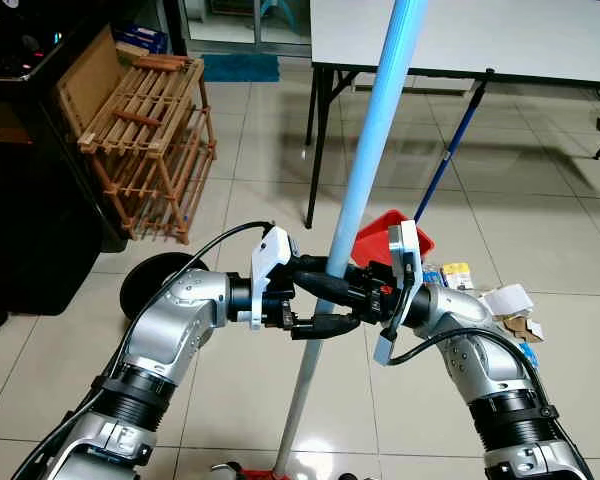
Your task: Sweep floor
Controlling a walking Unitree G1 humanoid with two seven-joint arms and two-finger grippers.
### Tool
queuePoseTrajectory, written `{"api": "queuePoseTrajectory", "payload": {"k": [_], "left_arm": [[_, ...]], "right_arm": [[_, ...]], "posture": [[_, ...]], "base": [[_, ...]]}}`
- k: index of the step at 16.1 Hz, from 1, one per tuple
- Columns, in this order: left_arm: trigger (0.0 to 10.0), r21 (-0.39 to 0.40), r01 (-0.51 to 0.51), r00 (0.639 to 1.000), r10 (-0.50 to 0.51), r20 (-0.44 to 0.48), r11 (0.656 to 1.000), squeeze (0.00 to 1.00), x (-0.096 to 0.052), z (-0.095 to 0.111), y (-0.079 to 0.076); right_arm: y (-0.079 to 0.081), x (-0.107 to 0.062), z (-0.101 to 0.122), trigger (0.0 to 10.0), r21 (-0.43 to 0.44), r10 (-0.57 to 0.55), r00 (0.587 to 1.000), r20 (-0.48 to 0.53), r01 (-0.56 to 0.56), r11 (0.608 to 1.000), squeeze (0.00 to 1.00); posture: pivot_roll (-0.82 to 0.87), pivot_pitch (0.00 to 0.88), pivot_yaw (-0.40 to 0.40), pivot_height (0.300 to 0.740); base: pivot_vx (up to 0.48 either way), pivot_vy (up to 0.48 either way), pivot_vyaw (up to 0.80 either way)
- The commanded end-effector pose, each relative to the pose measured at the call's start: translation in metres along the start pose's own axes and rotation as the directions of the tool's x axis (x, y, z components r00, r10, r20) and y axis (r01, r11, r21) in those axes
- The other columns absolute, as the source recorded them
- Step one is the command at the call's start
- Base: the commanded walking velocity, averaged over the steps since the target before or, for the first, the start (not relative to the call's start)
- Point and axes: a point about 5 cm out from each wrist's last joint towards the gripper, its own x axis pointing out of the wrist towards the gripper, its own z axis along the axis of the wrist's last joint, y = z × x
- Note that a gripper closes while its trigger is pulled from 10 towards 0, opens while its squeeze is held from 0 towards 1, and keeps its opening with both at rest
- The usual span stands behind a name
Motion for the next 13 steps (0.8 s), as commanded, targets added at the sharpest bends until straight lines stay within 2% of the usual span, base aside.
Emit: {"api": "queuePoseTrajectory", "payload": {"k": [1,13], "left_arm": [[10.0,0.0,0.026,1.0,-0.026,0.01,1.0,1.0,0.001,0.0026,-0.0013],[10.0,-0.001,0.032,0.999,-0.032,0.012,0.999,1.0,-0.0001,0.0035,-0.0019]], "right_arm": [[0.0031,0.0015,0.0006,10.0,0.019,0.021,0.999,0.028,-0.022,1.0,0.0],[0.0033,0.0014,-0.0004,10.0,0.022,0.021,0.999,0.026,-0.021,1.0,0.0]], "posture": [[0.06,0.165,-0.049,0.74],[0.06,0.167,-0.046,0.74]], "base": [[0.0,0.0,0.0],[0.0,0.0,0.0]]}}
